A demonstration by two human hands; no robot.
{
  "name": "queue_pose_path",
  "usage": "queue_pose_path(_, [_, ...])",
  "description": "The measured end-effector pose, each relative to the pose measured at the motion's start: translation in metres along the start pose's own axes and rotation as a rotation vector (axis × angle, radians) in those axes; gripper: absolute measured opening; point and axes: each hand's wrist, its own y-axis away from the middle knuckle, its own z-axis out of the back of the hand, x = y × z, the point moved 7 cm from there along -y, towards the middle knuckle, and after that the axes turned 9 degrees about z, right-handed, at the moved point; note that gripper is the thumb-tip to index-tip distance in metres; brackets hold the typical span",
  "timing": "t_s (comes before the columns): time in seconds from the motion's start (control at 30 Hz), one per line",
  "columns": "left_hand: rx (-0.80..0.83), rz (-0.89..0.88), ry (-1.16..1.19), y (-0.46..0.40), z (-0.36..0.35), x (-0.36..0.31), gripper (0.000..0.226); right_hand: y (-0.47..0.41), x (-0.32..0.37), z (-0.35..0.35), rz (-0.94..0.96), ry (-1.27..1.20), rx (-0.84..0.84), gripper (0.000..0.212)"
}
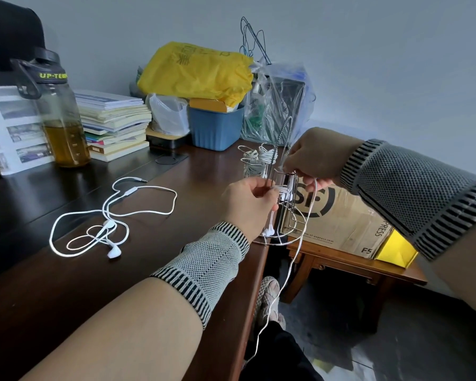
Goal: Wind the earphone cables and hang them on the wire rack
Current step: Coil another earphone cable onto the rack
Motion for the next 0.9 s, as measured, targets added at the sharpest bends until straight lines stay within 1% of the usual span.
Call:
queue_pose_path(0.07, [0.004, 0.023, 0.033, -0.001, 0.000, 0.001, 0.001, 0.000, 0.001, 0.000, 0.027, 0.000, -0.043, 0.021])
queue_pose_path(0.13, [-0.003, 0.035, 0.045, -0.002, 0.000, 0.003, 0.003, -0.001, 0.003, 0.001, 0.073, 0.050, -0.105, 0.022])
queue_pose_path(0.27, [-0.015, 0.034, 0.013, -0.002, 0.000, 0.002, 0.006, 0.002, 0.018, -0.001, 0.156, 0.166, -0.162, 0.029])
queue_pose_path(0.33, [-0.018, 0.033, 0.013, -0.003, 0.000, 0.002, 0.003, 0.005, 0.026, -0.004, 0.170, 0.217, -0.147, 0.032])
queue_pose_path(0.47, [-0.005, 0.073, 0.081, -0.002, 0.000, 0.004, 0.005, 0.010, 0.027, -0.012, 0.183, 0.288, -0.077, 0.029])
queue_pose_path(0.6, [0.009, 0.106, 0.134, -0.002, 0.000, 0.006, 0.014, 0.014, 0.023, -0.017, 0.197, 0.352, -0.031, 0.032])
queue_pose_path(0.67, [0.011, 0.114, 0.153, -0.003, -0.001, 0.007, 0.016, 0.014, 0.021, -0.019, 0.191, 0.349, -0.012, 0.032])
queue_pose_path(0.77, [0.014, 0.103, 0.139, -0.003, -0.001, 0.007, 0.017, 0.013, 0.017, -0.022, 0.191, 0.230, 0.010, 0.033])
queue_pose_path(0.83, [0.020, 0.098, 0.128, -0.004, -0.001, 0.007, 0.017, 0.016, 0.016, -0.022, 0.224, 0.233, -0.019, 0.036])
queue_pose_path(0.9, [0.033, 0.100, 0.140, -0.003, -0.002, 0.006, 0.017, 0.021, 0.014, -0.022, 0.305, 0.294, -0.117, 0.035])
